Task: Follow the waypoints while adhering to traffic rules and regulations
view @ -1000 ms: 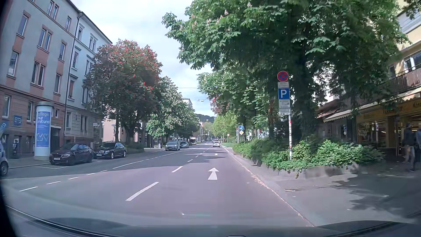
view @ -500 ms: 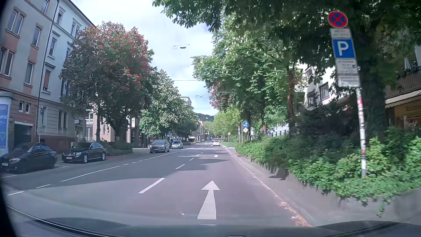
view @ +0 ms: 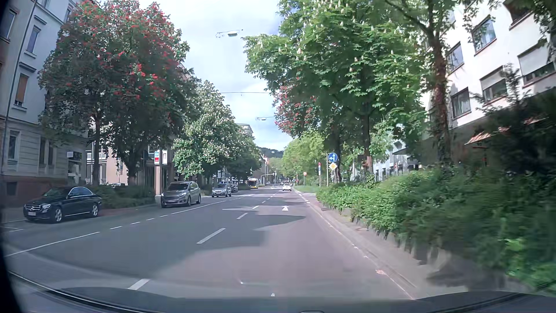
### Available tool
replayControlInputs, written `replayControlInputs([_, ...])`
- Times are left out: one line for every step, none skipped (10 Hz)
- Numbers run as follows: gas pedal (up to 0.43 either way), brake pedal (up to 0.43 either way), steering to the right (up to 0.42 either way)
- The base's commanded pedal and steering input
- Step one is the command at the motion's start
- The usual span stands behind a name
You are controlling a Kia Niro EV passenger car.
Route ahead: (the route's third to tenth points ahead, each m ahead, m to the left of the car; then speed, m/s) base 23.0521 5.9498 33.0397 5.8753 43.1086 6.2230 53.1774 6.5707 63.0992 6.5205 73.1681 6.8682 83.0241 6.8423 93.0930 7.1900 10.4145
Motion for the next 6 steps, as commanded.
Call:
replayControlInputs([0.110,0.000,-0.003])
replayControlInputs([0.110,0.000,-0.003])
replayControlInputs([0.110,0.000,-0.003])
replayControlInputs([0.110,0.000,-0.003])
replayControlInputs([0.110,0.000,-0.004])
replayControlInputs([0.110,0.000,-0.004])
